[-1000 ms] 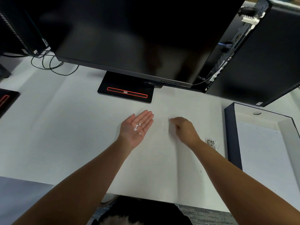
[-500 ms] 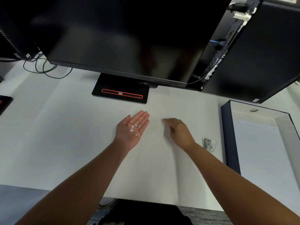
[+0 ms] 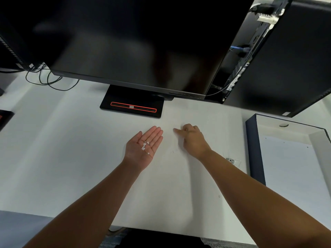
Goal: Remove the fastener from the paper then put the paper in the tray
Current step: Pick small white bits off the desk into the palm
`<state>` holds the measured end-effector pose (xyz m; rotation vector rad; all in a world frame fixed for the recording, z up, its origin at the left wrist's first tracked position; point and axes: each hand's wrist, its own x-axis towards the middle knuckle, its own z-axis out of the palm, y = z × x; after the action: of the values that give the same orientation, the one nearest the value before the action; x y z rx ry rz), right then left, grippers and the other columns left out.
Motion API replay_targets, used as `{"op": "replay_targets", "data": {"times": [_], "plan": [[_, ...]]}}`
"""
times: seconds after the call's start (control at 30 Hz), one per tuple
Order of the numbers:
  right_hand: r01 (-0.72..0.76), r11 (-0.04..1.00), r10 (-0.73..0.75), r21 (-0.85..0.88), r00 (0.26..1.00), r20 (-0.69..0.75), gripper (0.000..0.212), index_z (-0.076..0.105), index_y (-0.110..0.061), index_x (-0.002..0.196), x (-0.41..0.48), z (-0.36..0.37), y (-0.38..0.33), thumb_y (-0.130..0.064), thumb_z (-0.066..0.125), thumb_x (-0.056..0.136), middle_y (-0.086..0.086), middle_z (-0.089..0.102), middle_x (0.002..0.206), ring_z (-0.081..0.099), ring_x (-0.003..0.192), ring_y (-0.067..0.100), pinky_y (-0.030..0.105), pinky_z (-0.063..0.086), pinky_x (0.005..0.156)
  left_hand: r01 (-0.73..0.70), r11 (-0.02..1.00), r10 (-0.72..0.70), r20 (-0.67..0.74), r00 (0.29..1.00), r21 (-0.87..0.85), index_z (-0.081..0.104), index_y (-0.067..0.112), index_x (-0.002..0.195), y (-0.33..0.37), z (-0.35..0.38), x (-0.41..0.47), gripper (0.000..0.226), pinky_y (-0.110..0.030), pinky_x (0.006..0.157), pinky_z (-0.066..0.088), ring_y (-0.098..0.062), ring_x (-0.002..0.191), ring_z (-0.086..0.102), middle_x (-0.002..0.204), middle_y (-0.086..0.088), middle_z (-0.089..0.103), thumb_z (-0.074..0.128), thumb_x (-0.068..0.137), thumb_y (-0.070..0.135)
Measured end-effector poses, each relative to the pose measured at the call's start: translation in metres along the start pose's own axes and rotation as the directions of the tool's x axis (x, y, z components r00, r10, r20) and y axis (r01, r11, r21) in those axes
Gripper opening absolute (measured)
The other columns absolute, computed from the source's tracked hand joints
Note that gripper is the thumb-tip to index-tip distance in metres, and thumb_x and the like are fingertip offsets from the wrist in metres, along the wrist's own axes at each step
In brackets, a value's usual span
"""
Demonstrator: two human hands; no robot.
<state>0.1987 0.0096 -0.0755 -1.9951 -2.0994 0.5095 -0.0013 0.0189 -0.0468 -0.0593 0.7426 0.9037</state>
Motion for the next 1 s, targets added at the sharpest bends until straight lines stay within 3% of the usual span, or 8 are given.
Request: {"op": "replay_targets", "data": {"times": [0.1,0.2,0.33,0.4,0.57,0.7,0.9,1.0], "plan": [[-0.017,0.962,0.045,0.272,0.994,-0.100,0.041,0.070,-0.012,0.109,0.006,-0.001,0.004,0.011,0.045,0.086,0.013,0.062,0.104,0.055,0.101,0.030,0.011,0.034,0.082,-0.003,1.000,0.003,0.001,1.000,-0.003,0.060,-0.005,0.116,0.000,0.002,0.004,0.048,-0.039,0.096,0.046,-0.029,0.111,0.060,0.114,-0.020,0.068,0.026,0.103,0.026],[-0.090,0.918,0.156,0.386,0.977,-0.144,0.042,0.068,-0.007,0.111,0.016,-0.011,0.008,0.012,0.041,0.085,0.014,0.065,0.110,0.057,0.107,0.027,-0.002,0.032,0.083,-0.008,1.000,0.008,-0.005,1.000,-0.002,0.060,-0.005,0.114,0.000,0.006,0.007,0.047,-0.039,0.094,0.046,-0.029,0.110,0.061,0.113,-0.020,0.069,0.027,0.103,0.026],[-0.129,0.933,0.163,0.335,0.984,-0.076,0.049,0.058,-0.009,0.125,0.030,-0.014,0.017,0.011,0.037,0.086,0.021,0.059,0.108,0.052,0.107,0.031,0.023,0.038,0.090,-0.016,1.000,0.016,-0.012,1.000,-0.017,0.060,-0.005,0.114,0.000,0.010,0.014,0.047,-0.040,0.096,0.045,-0.030,0.111,0.060,0.112,-0.020,0.069,0.027,0.103,0.026],[-0.135,0.939,0.160,0.317,0.986,-0.052,0.048,0.057,-0.014,0.127,0.036,-0.010,0.021,0.006,0.039,0.087,0.017,0.055,0.107,0.050,0.107,0.031,0.029,0.040,0.092,-0.017,1.000,0.017,-0.013,1.000,-0.019,0.060,-0.005,0.114,-0.001,0.012,0.017,0.047,-0.039,0.097,0.045,-0.029,0.111,0.060,0.112,-0.020,0.069,0.027,0.103,0.026],[-0.087,0.938,0.118,0.335,0.990,-0.073,0.041,0.062,-0.010,0.121,0.038,-0.005,0.024,0.008,0.043,0.089,0.002,0.050,0.095,0.051,0.101,0.028,0.020,0.034,0.086,-0.019,0.999,0.018,-0.019,1.000,-0.037,0.061,-0.005,0.113,-0.002,0.017,0.023,0.047,-0.039,0.098,0.045,-0.030,0.110,0.061,0.112,-0.020,0.069,0.027,0.103,0.026],[-0.056,0.942,0.094,0.330,0.991,-0.099,0.040,0.061,-0.013,0.123,0.047,-0.006,0.025,0.004,0.044,0.091,0.009,0.059,0.099,0.053,0.099,0.030,0.030,0.044,0.089,-0.023,0.998,0.021,-0.026,0.999,-0.051,0.062,-0.005,0.113,-0.002,0.018,0.030,0.047,-0.039,0.098,0.046,-0.029,0.106,0.065,0.113,-0.020,0.069,0.027,0.103,0.026],[0.048,0.995,-0.041,0.089,0.996,-0.079,0.037,0.058,-0.017,0.127,0.054,-0.008,0.022,-0.005,0.046,0.093,0.011,0.058,0.109,0.051,0.098,0.030,0.033,0.044,0.086,-0.037,0.997,0.036,-0.024,0.999,-0.066,0.062,-0.005,0.114,-0.002,0.020,0.037,0.047,-0.039,0.091,0.049,-0.029,0.097,0.070,0.114,-0.019,0.068,0.028,0.102,0.026],[0.099,0.994,-0.103,-0.049,0.991,-0.081,0.040,0.055,-0.013,0.128,0.051,-0.008,0.021,-0.003,0.049,0.091,0.013,0.058,0.111,0.052,0.096,0.032,0.034,0.044,0.079,-0.042,0.997,0.040,-0.025,0.999,-0.062,0.061,-0.004,0.115,-0.002,0.022,0.041,0.047,-0.038,0.093,0.048,-0.029,0.102,0.068,0.117,-0.019,0.067,0.028,0.102,0.027]]}}
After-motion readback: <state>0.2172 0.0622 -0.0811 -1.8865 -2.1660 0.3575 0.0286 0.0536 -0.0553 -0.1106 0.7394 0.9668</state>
